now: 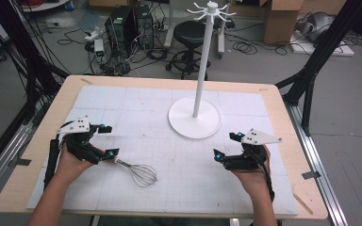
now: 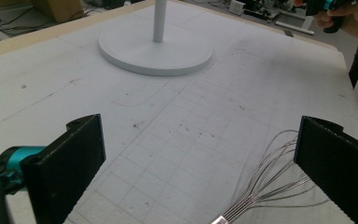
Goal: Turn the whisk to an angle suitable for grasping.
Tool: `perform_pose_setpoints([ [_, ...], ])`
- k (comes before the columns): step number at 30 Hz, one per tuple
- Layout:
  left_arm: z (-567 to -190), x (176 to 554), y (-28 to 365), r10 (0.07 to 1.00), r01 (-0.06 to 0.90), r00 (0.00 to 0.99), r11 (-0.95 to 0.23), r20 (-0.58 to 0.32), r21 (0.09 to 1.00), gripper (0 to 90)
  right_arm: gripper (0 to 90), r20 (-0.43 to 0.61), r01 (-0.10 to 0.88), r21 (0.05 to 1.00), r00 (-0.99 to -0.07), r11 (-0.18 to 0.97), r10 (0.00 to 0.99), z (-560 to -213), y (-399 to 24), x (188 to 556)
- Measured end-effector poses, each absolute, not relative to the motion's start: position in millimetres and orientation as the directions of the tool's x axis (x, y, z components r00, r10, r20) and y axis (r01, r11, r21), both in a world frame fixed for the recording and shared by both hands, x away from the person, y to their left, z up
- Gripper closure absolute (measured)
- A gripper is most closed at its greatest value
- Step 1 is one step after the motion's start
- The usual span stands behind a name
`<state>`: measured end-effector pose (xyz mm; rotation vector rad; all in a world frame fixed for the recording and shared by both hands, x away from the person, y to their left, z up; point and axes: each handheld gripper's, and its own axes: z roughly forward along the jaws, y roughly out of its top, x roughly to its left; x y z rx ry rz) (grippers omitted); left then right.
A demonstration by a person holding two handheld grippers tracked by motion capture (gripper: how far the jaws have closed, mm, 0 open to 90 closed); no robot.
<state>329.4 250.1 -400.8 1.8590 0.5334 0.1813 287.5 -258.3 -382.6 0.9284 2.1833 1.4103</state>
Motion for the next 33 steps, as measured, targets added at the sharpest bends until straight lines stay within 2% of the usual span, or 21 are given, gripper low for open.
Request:
perform_pose_setpoints([
  [17, -398, 327, 251, 0.43, 0.264, 0.893, -0.267, -0.131, 0.927, 2.6, 11.5, 0.026, 0.311, 0.91, -0.704, 0.274, 0.71, -375, -258, 283],
  [33, -372, 323, 262, 0.386, 0.206, 0.92, -0.322, -0.071, 0.924, 2.7, 11.5, 0.024, 0.3, 0.915, -0.709, 0.27, 0.705, -373, -257, 284],
])
